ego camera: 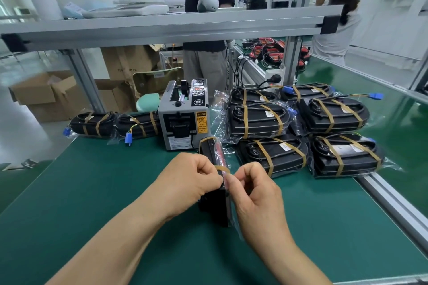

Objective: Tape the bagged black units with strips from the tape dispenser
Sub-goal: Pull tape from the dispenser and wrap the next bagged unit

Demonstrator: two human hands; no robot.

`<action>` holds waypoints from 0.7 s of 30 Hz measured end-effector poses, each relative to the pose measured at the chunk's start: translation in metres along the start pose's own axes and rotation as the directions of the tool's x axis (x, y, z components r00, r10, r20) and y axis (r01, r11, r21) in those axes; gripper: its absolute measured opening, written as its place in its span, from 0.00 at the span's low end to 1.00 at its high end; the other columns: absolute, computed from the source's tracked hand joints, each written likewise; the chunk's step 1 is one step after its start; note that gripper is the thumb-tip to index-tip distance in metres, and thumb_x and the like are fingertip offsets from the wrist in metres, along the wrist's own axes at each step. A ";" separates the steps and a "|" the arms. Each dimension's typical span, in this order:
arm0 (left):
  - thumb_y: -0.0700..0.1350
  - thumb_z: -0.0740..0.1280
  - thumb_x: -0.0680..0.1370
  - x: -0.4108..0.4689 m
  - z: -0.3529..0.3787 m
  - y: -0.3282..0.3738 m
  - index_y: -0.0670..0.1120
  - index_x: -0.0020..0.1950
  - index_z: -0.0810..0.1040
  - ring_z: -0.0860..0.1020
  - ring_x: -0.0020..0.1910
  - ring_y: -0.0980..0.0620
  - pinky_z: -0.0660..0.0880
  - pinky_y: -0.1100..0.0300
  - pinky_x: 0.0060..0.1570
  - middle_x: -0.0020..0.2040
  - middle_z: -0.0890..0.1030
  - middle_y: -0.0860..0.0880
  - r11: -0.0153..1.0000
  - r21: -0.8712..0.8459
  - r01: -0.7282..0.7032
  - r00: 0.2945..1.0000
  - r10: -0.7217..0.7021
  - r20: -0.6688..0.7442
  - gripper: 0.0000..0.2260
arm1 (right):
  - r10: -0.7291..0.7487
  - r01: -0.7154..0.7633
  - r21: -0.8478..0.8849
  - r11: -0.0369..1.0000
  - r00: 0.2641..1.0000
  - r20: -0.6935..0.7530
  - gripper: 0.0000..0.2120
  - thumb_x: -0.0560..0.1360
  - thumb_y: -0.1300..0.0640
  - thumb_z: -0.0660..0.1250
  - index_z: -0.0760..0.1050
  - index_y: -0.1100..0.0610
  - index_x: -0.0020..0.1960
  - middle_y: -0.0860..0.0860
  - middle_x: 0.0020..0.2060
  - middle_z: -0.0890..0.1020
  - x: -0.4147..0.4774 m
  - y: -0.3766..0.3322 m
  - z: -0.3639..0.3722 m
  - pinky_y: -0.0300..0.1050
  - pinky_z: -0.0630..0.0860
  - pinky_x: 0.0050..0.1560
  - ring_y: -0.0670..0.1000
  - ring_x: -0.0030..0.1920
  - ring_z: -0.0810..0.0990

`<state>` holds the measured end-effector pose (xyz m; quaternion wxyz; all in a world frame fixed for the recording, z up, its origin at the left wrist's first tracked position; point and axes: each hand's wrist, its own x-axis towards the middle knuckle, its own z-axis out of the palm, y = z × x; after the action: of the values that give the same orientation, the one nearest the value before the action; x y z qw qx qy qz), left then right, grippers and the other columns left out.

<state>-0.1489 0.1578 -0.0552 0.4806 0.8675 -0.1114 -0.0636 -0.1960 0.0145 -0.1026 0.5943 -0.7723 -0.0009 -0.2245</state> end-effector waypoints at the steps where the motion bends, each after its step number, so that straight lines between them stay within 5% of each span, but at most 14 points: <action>1: 0.52 0.72 0.66 -0.001 0.001 -0.002 0.49 0.39 0.80 0.69 0.26 0.59 0.67 0.64 0.29 0.27 0.75 0.56 1.000 0.010 0.000 1.000 0.000 -0.017 0.07 | 0.006 -0.006 0.008 1.000 1.000 0.002 0.13 0.76 0.55 0.71 0.71 0.52 0.36 0.54 0.31 0.77 0.000 0.000 0.000 0.35 0.66 0.29 0.43 0.28 0.69; 9: 0.52 0.71 0.73 -0.003 0.019 -0.015 0.56 0.43 0.75 0.69 0.25 0.58 0.69 0.60 0.29 0.28 0.73 0.56 0.995 -0.095 0.017 0.977 -0.037 -0.208 0.05 | 0.028 -0.029 0.038 0.999 0.999 0.021 0.13 0.77 0.55 0.70 0.70 0.51 0.36 0.53 0.29 0.76 0.000 -0.001 0.000 0.37 0.67 0.29 0.44 0.28 0.69; 13: 0.61 0.71 0.66 -0.011 0.020 -0.014 0.57 0.48 0.74 0.69 0.26 0.58 0.69 0.61 0.32 0.28 0.72 0.57 0.989 -0.145 0.022 0.987 -0.044 -0.156 0.15 | 0.115 -0.121 0.063 0.991 0.989 0.092 0.11 0.77 0.53 0.67 0.72 0.46 0.37 0.46 0.29 0.77 0.002 -0.004 -0.003 0.43 0.73 0.35 0.45 0.30 0.73; 15: 0.58 0.73 0.69 -0.013 0.016 -0.014 0.56 0.50 0.74 0.68 0.26 0.60 0.67 0.66 0.30 0.28 0.70 0.57 0.983 -0.181 0.025 0.992 -0.047 -0.120 0.15 | 0.152 -0.162 0.075 0.984 0.980 0.126 0.12 0.78 0.51 0.66 0.72 0.47 0.36 0.45 0.29 0.78 0.012 -0.008 -0.004 0.50 0.75 0.38 0.45 0.31 0.74; 21: 0.51 0.74 0.72 -0.014 0.013 -0.009 0.55 0.52 0.73 0.68 0.27 0.59 0.67 0.67 0.30 0.29 0.70 0.56 0.982 -0.183 0.050 0.993 -0.068 -0.093 0.13 | 0.219 -0.175 -0.228 0.958 0.959 0.183 0.16 0.71 0.41 0.71 0.73 0.53 0.42 0.44 0.33 0.78 0.084 -0.022 0.009 0.44 0.71 0.36 0.46 0.35 0.75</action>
<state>-0.1645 0.1549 -0.0697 0.5600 0.8255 -0.0554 -0.0446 -0.1229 0.0069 -0.0544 0.5260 -0.8457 0.0386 -0.0816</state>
